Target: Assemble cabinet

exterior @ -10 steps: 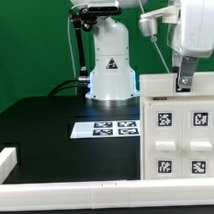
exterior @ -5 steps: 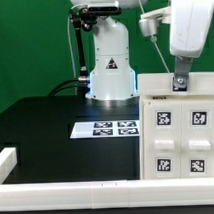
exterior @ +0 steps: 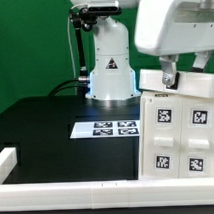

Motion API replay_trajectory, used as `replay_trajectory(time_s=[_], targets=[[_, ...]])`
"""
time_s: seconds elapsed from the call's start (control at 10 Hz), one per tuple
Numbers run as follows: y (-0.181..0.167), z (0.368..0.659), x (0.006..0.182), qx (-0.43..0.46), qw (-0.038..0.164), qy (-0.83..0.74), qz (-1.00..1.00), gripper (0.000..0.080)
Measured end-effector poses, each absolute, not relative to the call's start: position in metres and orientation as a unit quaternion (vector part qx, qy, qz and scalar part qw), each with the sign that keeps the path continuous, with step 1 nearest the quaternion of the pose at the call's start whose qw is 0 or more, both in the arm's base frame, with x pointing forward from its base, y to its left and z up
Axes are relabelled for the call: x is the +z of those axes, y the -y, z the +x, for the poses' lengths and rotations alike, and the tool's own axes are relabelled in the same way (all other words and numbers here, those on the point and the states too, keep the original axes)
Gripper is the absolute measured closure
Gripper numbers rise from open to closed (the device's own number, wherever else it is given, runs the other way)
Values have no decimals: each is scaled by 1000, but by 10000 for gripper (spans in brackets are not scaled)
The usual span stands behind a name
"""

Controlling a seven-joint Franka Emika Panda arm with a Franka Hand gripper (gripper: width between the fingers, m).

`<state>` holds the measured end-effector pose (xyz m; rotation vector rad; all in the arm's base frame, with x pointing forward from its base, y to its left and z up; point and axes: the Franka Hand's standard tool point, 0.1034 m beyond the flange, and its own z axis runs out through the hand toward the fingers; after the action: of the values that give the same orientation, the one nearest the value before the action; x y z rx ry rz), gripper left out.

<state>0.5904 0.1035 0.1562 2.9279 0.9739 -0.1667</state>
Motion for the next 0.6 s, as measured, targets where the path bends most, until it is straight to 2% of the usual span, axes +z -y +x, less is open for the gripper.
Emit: replay_trajectory(time_s=[0.6], targets=[[-106, 590, 157, -52, 27, -107, 993, 246]])
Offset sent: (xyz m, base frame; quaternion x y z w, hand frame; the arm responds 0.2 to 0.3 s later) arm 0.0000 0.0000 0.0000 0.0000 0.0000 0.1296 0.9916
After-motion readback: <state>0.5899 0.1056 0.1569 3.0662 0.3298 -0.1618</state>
